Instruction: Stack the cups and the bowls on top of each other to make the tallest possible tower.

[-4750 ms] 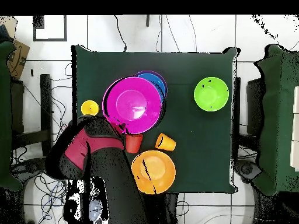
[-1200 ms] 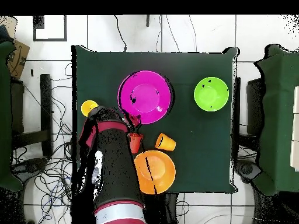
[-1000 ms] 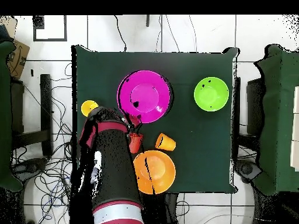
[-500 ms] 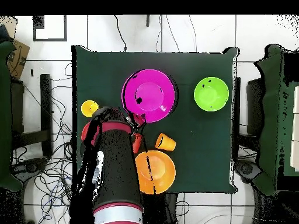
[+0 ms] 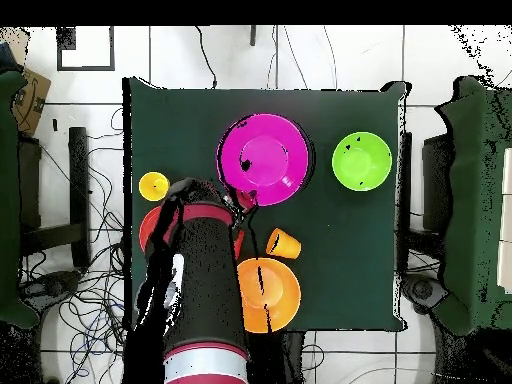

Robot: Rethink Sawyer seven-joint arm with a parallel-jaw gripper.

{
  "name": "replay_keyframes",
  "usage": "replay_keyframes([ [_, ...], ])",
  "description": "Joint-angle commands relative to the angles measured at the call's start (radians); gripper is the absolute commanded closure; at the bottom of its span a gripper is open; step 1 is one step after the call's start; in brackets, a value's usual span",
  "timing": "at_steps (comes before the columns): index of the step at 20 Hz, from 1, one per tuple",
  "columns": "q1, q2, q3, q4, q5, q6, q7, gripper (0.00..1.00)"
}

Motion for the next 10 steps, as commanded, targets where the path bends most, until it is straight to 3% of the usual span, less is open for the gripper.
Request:
replay_keyframes([
  [1,0.033,0.023,0.02,-0.079,-0.014,-0.078,0.146,1.0],
  [10,0.038,0.045,0.023,-0.079,0.022,-0.089,0.154,1.0],
])
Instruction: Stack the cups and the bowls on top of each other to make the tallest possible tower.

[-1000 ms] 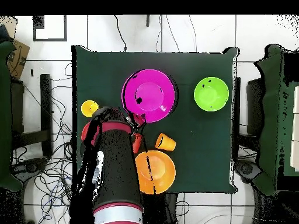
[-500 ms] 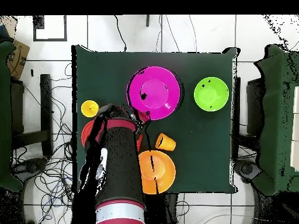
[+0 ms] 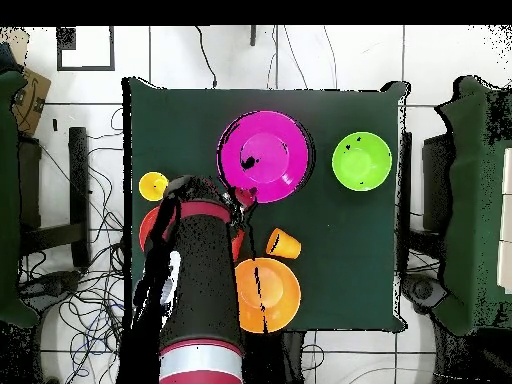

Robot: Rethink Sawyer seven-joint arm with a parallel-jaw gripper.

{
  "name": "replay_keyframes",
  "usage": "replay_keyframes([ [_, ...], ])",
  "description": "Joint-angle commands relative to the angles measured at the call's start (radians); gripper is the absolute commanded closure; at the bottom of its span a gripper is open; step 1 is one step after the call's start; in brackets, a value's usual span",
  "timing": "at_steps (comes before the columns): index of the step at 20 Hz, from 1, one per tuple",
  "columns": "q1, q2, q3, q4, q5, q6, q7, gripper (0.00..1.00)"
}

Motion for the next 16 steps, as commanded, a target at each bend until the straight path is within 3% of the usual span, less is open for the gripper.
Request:
replay_keyframes([
  [1,0.023,0.03,0.039,-0.056,0.021,-0.091,0.158,1.0],
  [16,0.038,0.032,0.023,-0.05,0.047,-0.108,0.159,1.0],
])
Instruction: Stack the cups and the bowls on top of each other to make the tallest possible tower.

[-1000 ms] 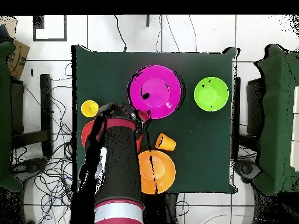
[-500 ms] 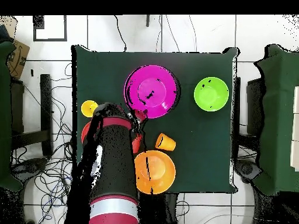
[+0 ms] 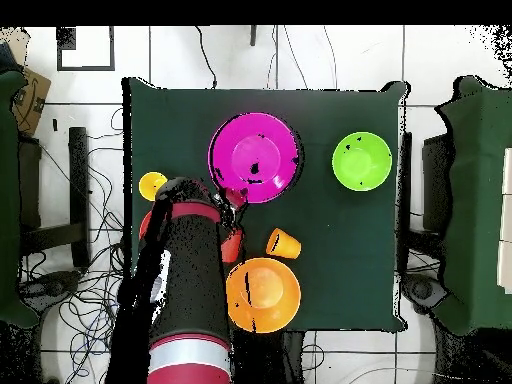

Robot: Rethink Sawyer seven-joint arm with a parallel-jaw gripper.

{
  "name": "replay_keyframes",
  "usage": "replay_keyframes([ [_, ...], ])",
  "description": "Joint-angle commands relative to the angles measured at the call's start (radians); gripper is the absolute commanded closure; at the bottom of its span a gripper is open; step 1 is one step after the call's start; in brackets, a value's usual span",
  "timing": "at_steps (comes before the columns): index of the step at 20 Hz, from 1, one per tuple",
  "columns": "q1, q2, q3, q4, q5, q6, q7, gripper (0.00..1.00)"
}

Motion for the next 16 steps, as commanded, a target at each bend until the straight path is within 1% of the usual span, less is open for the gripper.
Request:
replay_keyframes([
  [1,0.011,0.009,0.029,-0.045,0.033,-0.076,0.158,1.0],
  [16,0.012,0.012,0.021,-0.041,0.049,-0.094,0.144,1.0],
])
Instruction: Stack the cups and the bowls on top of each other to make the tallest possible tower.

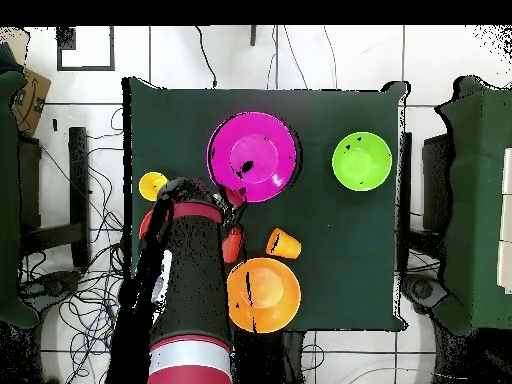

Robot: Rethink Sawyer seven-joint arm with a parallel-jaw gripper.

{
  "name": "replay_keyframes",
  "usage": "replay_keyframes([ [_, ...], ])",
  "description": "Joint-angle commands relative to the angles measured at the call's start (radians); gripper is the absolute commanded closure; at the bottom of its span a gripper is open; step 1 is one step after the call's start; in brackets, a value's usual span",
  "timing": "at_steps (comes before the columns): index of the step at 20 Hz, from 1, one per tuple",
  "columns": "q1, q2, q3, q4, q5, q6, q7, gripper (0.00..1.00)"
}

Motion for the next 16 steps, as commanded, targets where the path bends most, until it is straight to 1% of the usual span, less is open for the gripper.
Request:
replay_keyframes([
  [1,0.012,0.012,0.03,-0.041,0.029,-0.069,0.141,1.0],
  [9,0.012,0.011,0.03,-0.037,0.047,-0.061,0.113,1.0],
  [16,0.019,0.015,0.021,-0.038,0.049,-0.068,0.111,1.0],
])
